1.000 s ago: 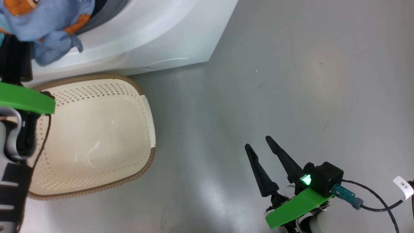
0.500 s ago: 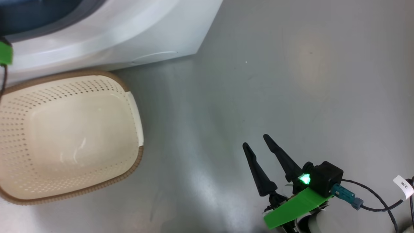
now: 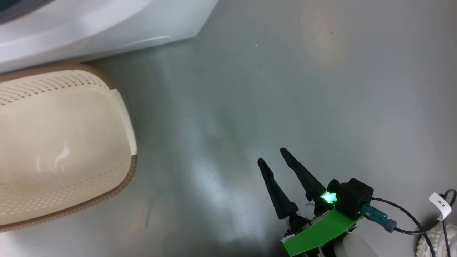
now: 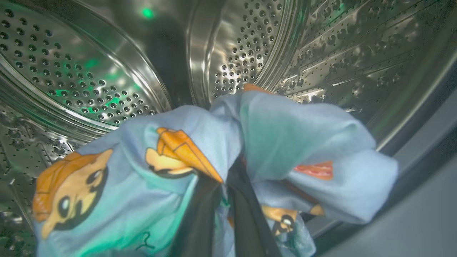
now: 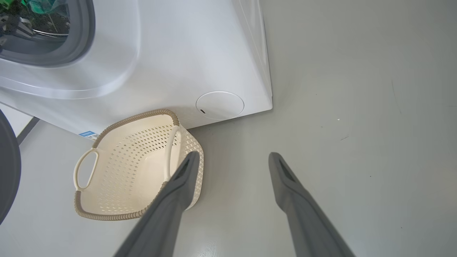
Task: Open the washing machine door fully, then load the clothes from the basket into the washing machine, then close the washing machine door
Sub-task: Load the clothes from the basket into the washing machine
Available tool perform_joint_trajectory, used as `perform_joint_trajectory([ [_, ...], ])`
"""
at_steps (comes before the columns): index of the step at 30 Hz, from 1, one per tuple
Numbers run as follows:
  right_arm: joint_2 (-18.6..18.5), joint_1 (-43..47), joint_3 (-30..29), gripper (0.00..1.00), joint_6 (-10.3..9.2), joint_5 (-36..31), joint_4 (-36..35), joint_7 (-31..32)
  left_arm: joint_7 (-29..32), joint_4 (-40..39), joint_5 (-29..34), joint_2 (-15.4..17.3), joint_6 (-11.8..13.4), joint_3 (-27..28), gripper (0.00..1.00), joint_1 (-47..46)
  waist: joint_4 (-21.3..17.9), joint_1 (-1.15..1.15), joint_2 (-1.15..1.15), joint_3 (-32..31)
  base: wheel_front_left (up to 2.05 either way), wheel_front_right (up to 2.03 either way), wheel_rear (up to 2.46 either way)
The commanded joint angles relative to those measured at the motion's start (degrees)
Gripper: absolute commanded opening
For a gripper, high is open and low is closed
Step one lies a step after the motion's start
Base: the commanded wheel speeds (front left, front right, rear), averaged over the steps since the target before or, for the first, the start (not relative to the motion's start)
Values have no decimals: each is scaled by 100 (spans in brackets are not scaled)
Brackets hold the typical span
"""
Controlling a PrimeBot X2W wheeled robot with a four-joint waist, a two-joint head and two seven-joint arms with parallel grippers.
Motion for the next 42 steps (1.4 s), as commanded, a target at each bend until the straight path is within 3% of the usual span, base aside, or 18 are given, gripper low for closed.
perform_joint_trajectory([
  [1, 13, 116, 166, 100, 17, 31, -129, -28, 41, -167, 86, 376, 19, 162, 0, -161, -135, 0, 0, 173, 0, 0, 0],
  [17, 13, 317, 516, 100, 17, 134, -240, -28, 131, -95, 154, 773, -2, 106, 0, -1103, -505, 0, 0, 317, 0, 0, 0],
  [31, 13, 440, 690, 100, 17, 189, -354, -28, 172, 24, 122, 1077, -17, -84, 0, -1322, -691, 0, 0, 531, 0, 0, 0],
  [32, 13, 432, 694, 100, 17, 199, -355, -28, 150, 26, 128, 1089, -17, -97, 5, -1328, -693, 0, 0, 538, 0, 0, 0],
  [34, 13, 417, 687, 100, 17, 217, -353, -28, 129, 51, 136, 1096, -18, -142, 100, -1311, -687, 0, 0, 537, 0, 0, 0],
  [42, 13, 328, 614, 100, 17, 234, -310, -28, 75, 139, 88, 1041, 8, -200, 100, -1247, -588, 0, 0, 504, 0, 0, 0],
])
